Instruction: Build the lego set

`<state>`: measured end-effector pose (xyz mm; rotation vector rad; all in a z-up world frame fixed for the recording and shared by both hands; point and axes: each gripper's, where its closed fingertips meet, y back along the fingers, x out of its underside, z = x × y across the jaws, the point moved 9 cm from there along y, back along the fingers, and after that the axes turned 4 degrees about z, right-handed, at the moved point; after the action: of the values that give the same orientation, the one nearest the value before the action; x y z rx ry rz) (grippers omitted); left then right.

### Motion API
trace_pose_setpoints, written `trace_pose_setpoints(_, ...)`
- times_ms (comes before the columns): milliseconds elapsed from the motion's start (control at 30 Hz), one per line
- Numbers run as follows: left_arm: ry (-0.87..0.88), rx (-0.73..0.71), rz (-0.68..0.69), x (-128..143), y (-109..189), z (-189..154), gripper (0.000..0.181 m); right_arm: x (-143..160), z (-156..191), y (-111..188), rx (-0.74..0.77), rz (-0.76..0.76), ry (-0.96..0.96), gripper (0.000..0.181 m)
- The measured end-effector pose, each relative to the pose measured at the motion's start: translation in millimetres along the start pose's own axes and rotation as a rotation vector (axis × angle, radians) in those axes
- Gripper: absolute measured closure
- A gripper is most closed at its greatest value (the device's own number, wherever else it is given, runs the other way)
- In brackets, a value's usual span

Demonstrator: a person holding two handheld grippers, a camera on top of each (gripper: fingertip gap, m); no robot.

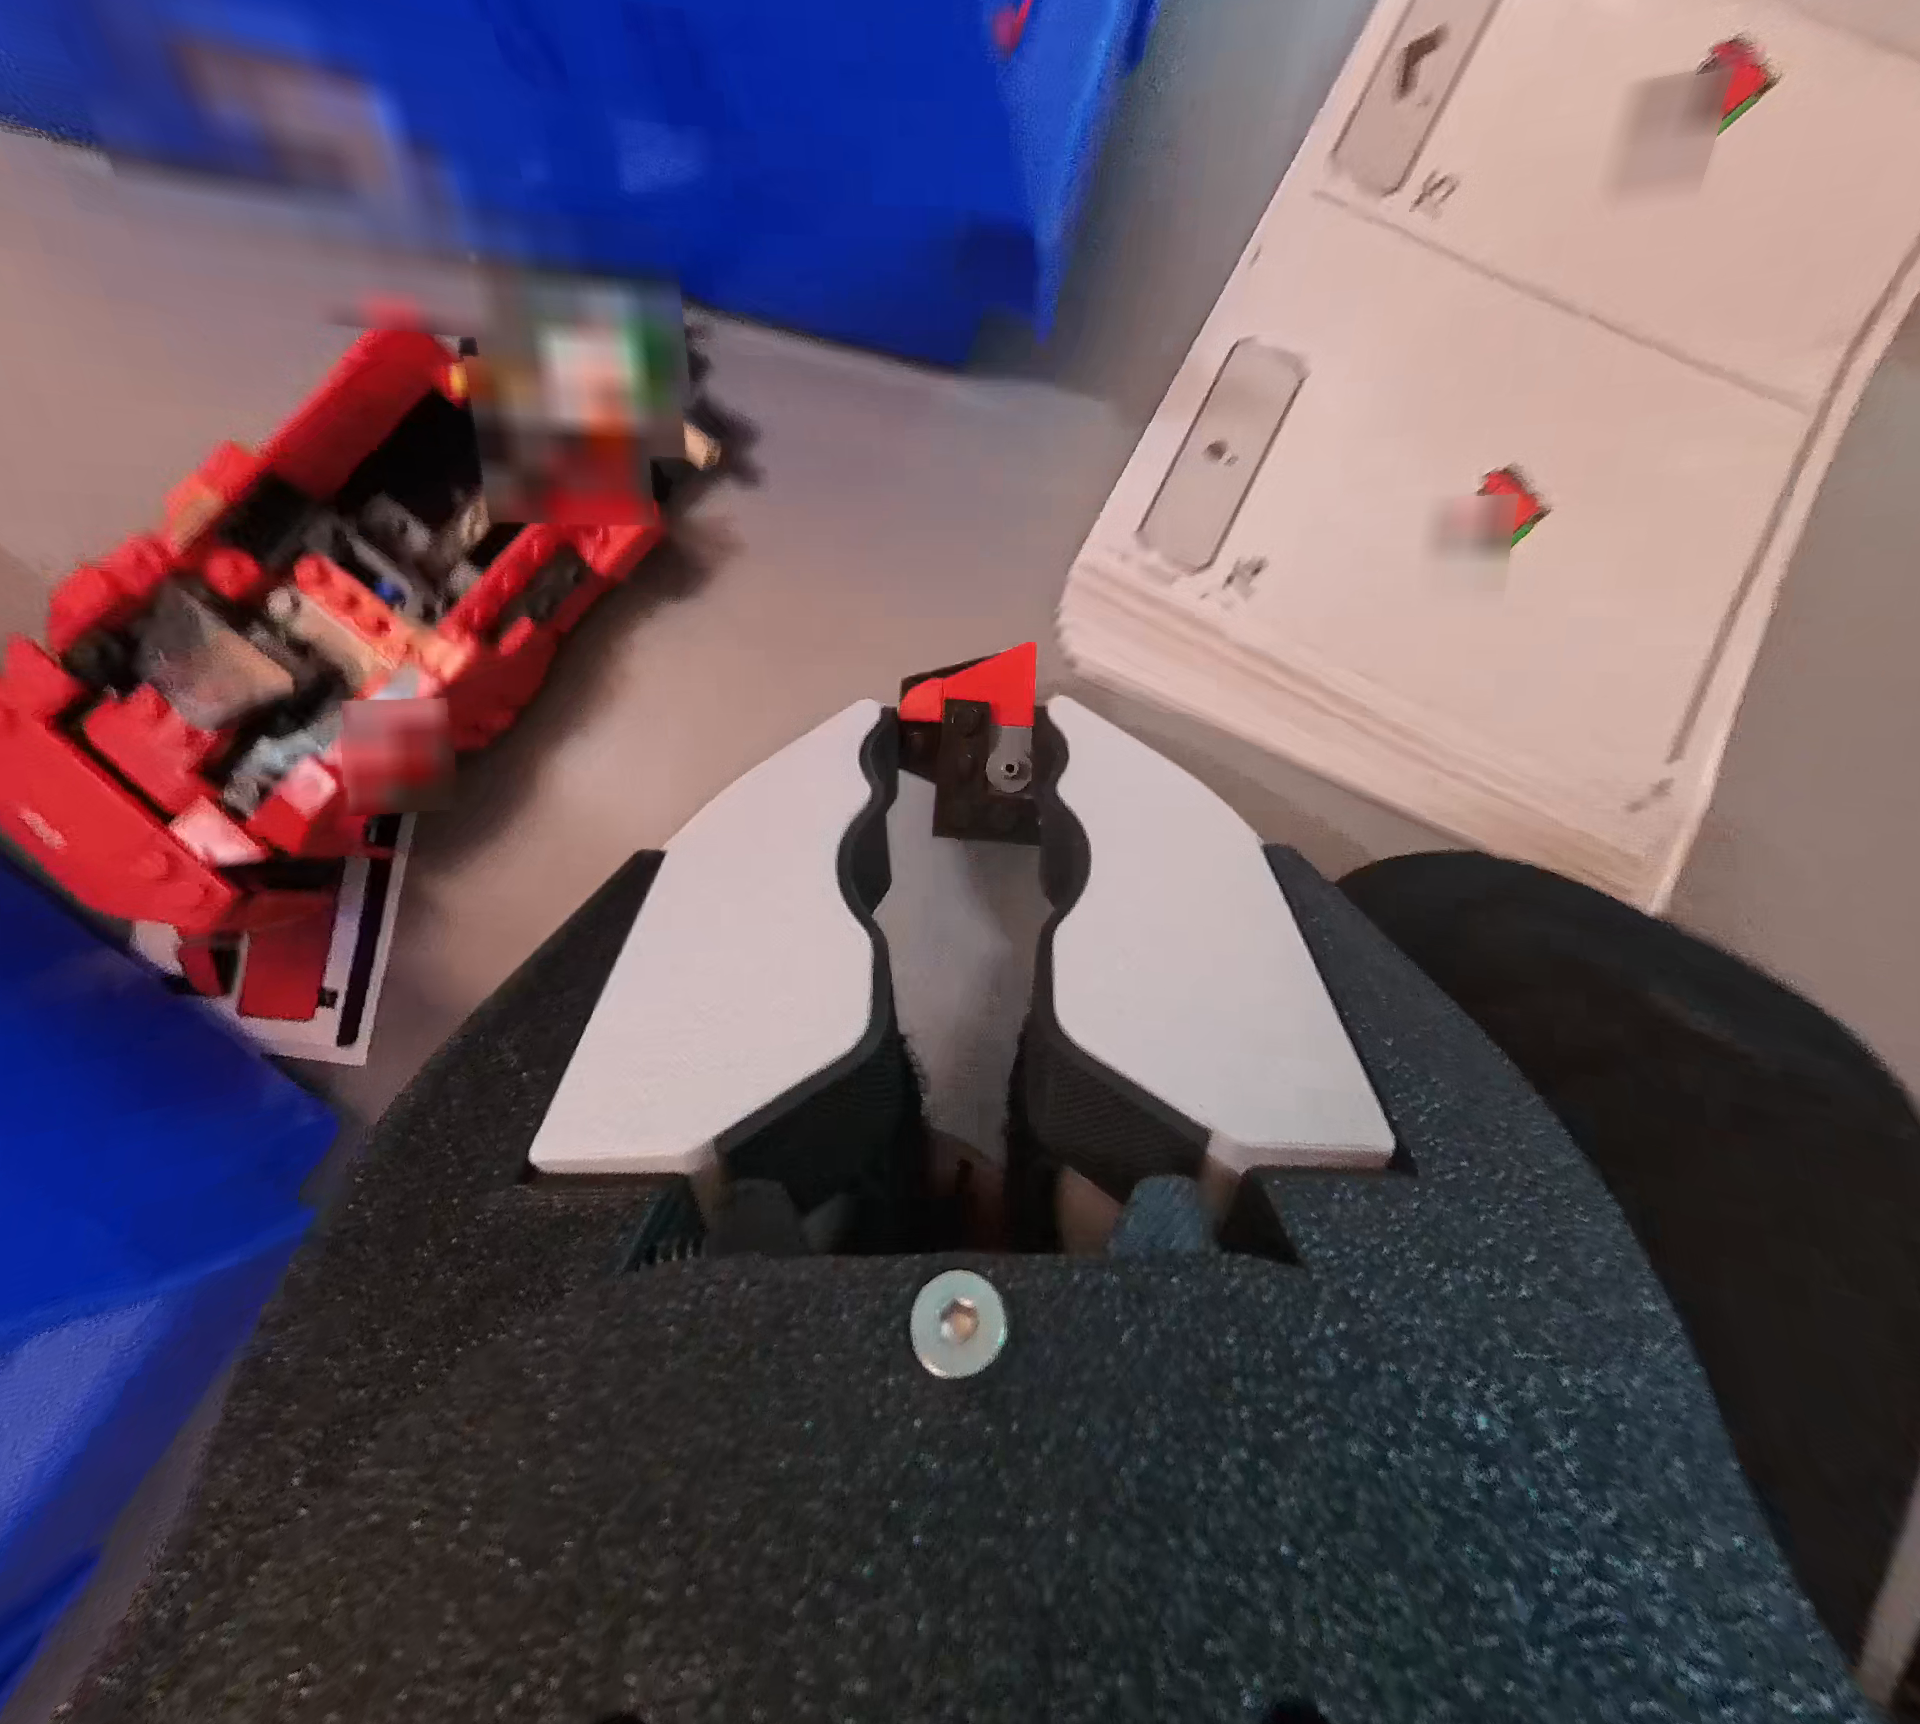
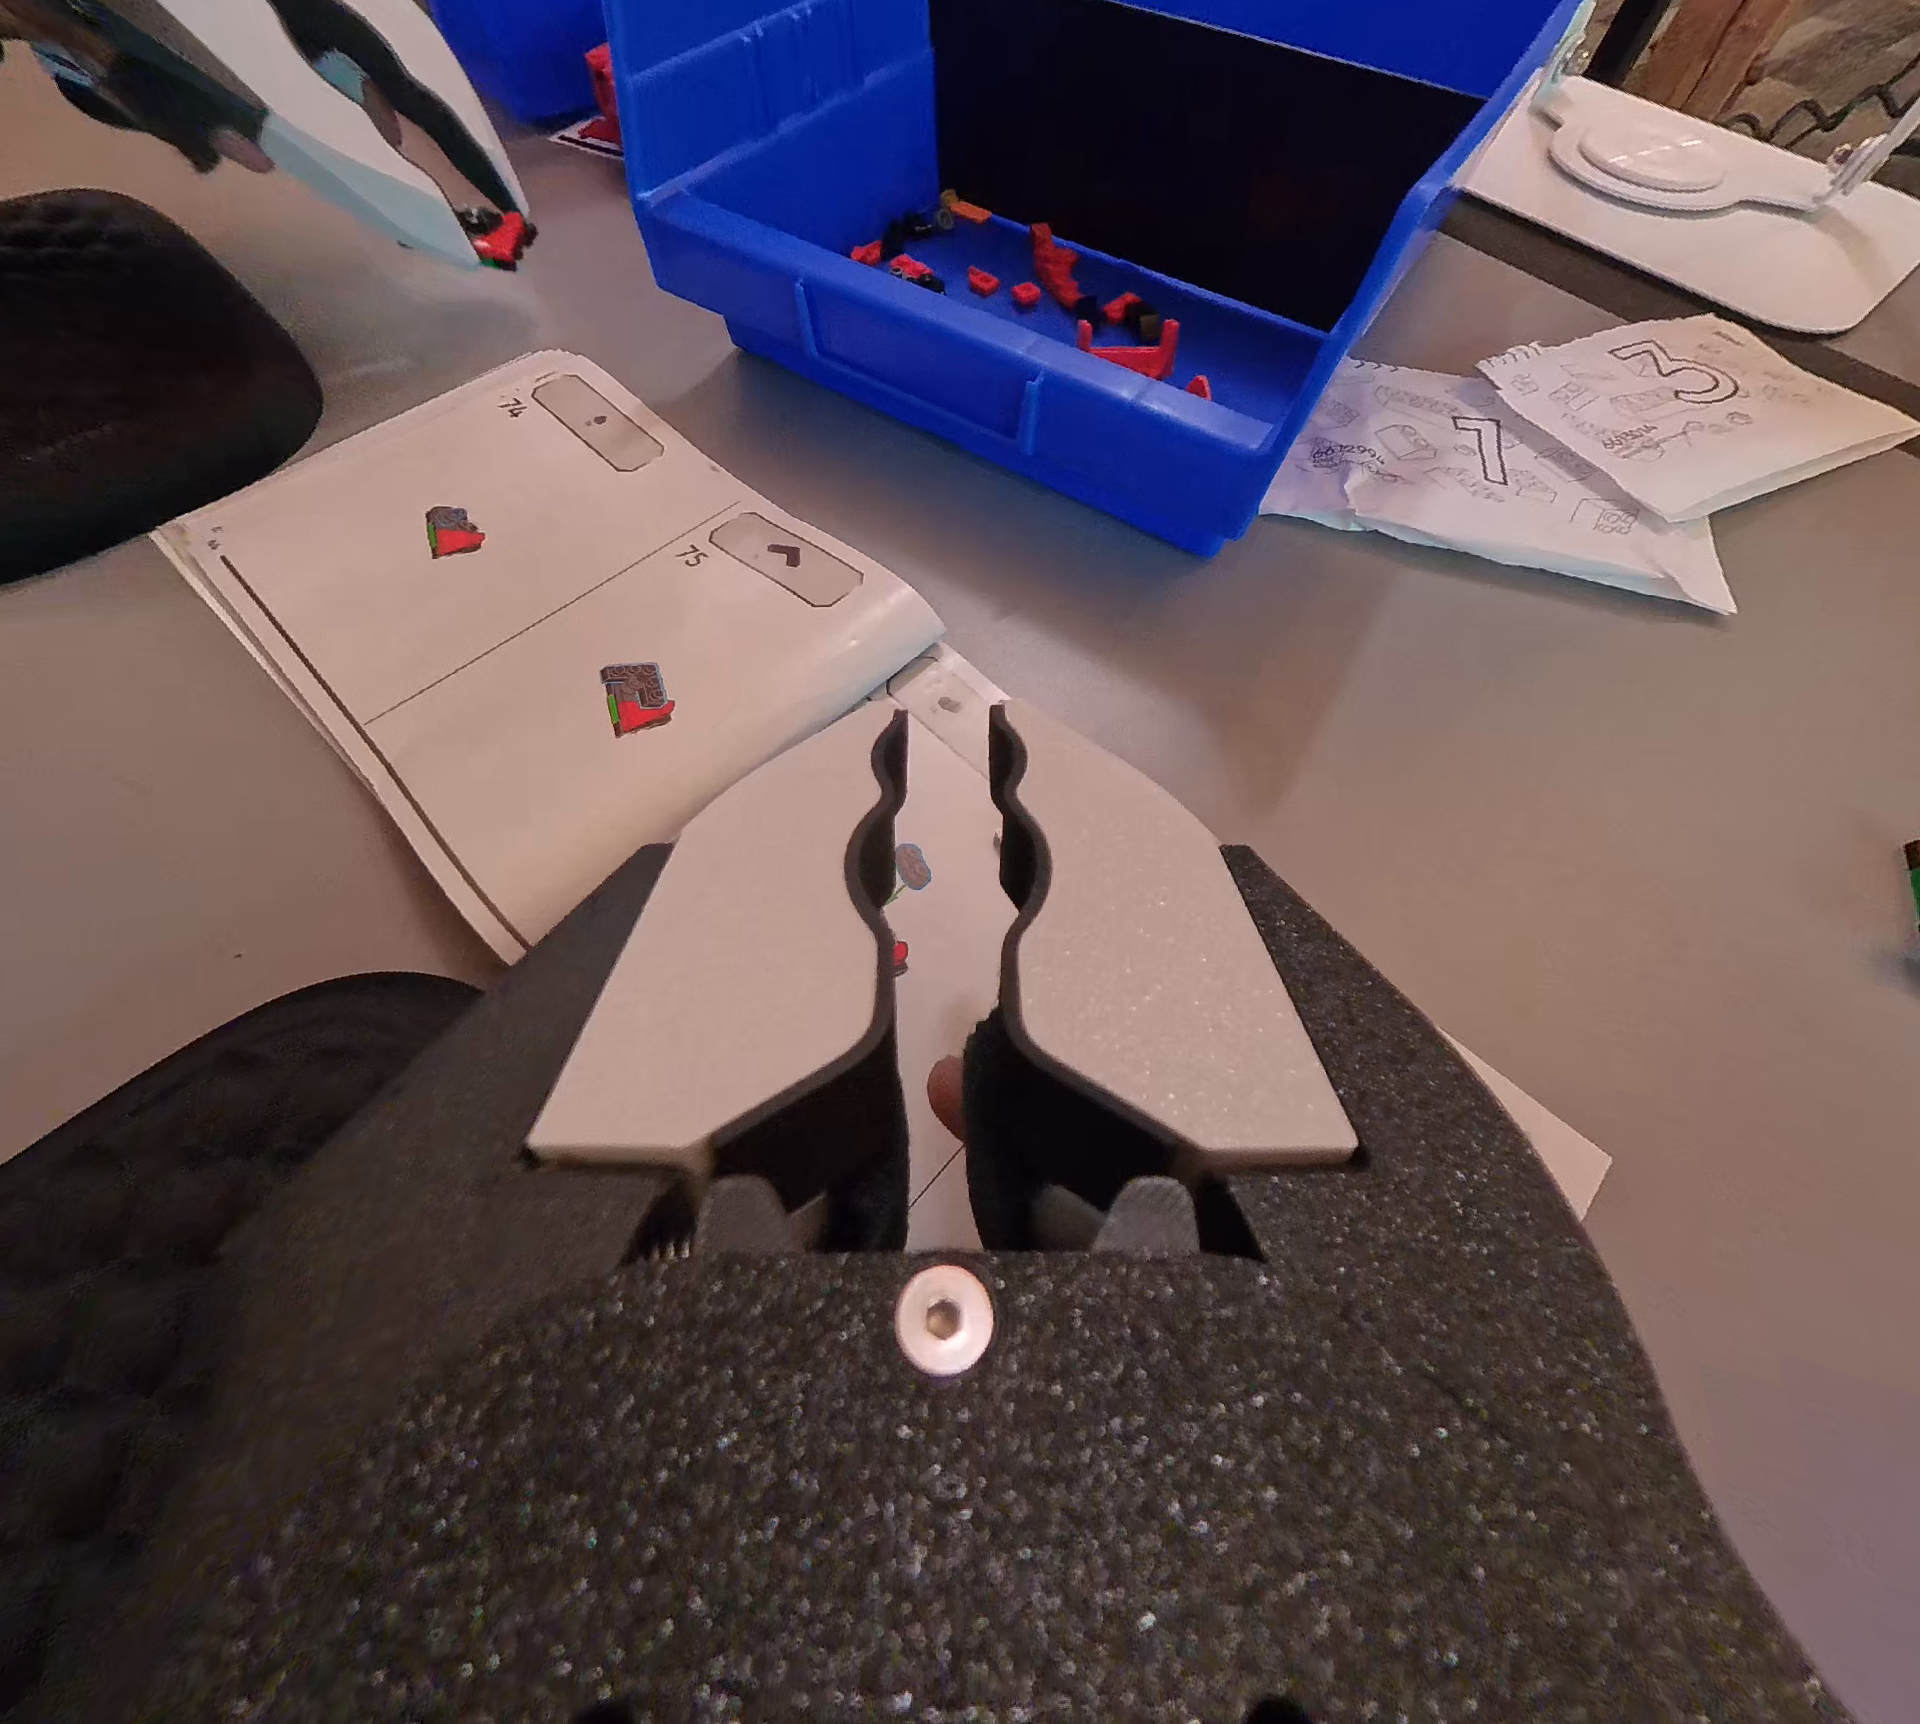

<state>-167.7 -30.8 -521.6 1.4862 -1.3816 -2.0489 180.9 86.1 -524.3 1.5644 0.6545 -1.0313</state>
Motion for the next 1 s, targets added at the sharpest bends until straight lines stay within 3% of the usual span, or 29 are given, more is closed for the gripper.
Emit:
trace_pose_setpoints(133,-0.127,0.082,-0.105,-45,5,-43,0.158,0,1,1,0.002,-0.006,0.008,0.166)
trace_pose_setpoints(300,-0.302,0.171,-0.058,-77,-35,-98,0.158,-1,2,3,0.001,-0.027,0.022,0.167)
trace_pose_setpoints(567,-0.339,0.179,0.075,-71,-63,-104,0.158,-1,-3,5,-0.026,-0.051,-0.027,0.167)
trace_pose_setpoints(733,-0.311,0.231,0.052,-70,-68,-104,0.152,-5,0,9,-0.101,-0.018,-0.062,0.167)
trace_pose_setpoints(1000,-0.274,0.236,0.000,-65,-59,-97,0.144,4,1,19,-0.144,0.255,-0.048,0.165)
